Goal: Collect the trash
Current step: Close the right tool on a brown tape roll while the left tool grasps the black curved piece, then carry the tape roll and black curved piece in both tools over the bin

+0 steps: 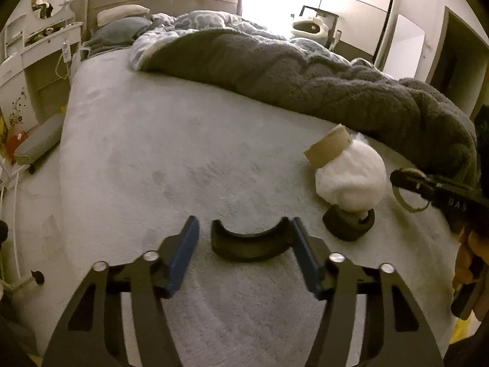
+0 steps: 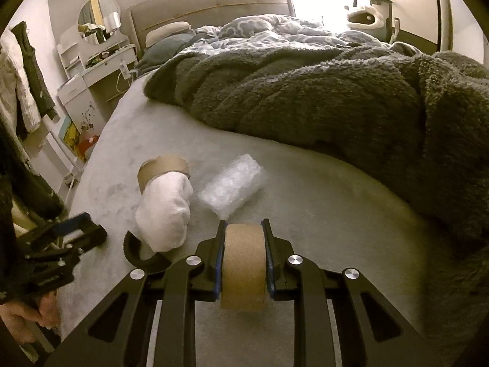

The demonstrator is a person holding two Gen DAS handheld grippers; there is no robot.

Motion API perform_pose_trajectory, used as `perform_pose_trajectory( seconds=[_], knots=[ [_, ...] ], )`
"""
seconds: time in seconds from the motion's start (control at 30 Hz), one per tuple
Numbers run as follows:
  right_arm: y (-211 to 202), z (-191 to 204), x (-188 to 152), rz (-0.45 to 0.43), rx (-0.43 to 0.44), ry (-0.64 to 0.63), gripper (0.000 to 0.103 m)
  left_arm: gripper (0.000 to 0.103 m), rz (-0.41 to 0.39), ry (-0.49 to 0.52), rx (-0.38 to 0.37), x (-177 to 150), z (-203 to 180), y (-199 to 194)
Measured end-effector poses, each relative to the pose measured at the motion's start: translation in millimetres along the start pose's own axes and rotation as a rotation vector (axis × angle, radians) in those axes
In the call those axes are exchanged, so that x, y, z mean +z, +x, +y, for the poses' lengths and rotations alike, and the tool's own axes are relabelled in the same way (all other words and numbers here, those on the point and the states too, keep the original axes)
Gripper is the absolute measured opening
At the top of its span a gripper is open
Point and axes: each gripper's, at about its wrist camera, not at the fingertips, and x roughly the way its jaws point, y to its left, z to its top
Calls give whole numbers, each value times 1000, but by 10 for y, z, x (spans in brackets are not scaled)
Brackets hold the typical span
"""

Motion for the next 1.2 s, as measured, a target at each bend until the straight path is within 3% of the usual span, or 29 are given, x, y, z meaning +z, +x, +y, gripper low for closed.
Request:
perform_pose_trajectory(
  seconds=[0.07,0.53,0.77,1.2],
  knots=[
    [-38,25,14,-7,4,2,21,52,1,13,-7,-12,-41,-6],
    [-424,430,-147,-23,6,-26,21,50,-59,-23,-35,-208,20,-494],
    [-764,638,-459,-33,24,24,21,50,-73,-4,-21,-420,-3,-837],
    [-1172,1060,-899,-59,51,4,21,49,-71,-19,11,-939,83,-1433]
  ],
)
